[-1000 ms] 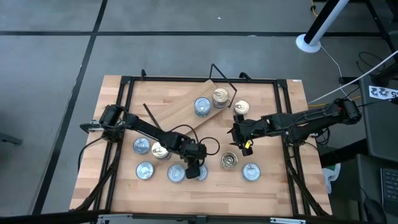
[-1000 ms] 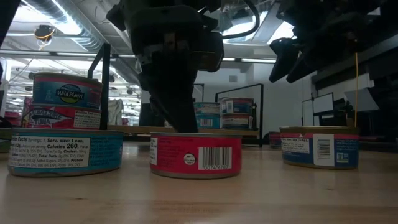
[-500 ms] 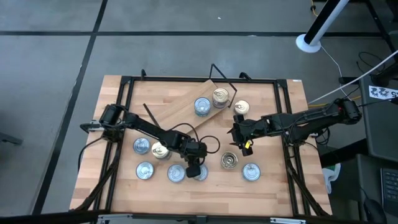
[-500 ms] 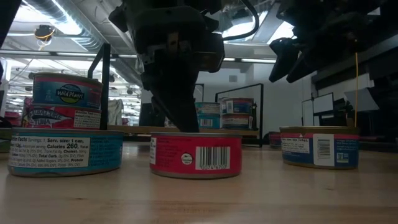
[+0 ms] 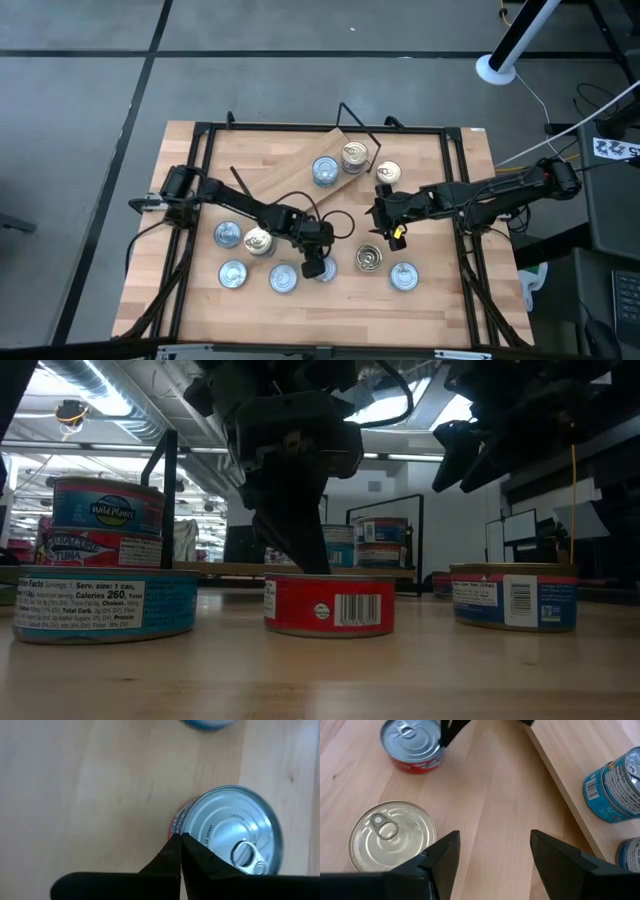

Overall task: Stack canned seafood by type on shelf
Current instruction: Put the red tuna can on the shelf

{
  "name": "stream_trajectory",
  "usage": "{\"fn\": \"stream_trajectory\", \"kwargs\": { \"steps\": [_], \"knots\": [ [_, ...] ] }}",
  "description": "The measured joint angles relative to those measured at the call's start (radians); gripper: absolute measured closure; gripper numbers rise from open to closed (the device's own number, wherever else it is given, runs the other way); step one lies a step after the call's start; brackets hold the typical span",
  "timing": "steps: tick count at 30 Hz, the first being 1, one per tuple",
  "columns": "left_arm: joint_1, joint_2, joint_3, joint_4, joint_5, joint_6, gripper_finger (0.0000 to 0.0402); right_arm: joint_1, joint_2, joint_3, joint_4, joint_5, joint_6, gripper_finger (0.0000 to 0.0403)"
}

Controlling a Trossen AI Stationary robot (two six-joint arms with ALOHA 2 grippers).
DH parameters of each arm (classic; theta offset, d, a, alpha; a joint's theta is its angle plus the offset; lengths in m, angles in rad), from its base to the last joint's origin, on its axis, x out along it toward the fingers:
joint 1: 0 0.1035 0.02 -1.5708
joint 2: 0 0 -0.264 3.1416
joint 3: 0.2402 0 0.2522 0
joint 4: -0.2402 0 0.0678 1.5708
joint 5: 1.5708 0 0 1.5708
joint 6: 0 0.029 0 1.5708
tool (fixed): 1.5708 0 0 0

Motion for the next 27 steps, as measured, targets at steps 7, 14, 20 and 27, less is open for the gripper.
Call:
{"fn": "stream_trajectory", "kwargs": {
  "steps": [7,14,20,27],
  "knots": [
    [0.035,-0.021,0.0,-0.024,-0.001,0.03,0.0401,0.0,0.0,0.0,0.0,0.0,0.0,0.0162],
    [0.061,-0.023,0.0,-0.04,-0.013,0.064,0.0401,0.0,0.0,0.0,-0.001,0.0,0.0,0.0162],
    [0.073,-0.023,0.002,-0.039,-0.022,0.075,0.0401,0.0,0.0,0.0,-0.001,0.0,0.0,0.0162],
    [0.073,-0.072,0.003,-0.083,-0.046,0.079,0.0401,0.0,0.0,0.0,-0.001,0.0,0.0,0.0162]
  ]
}}
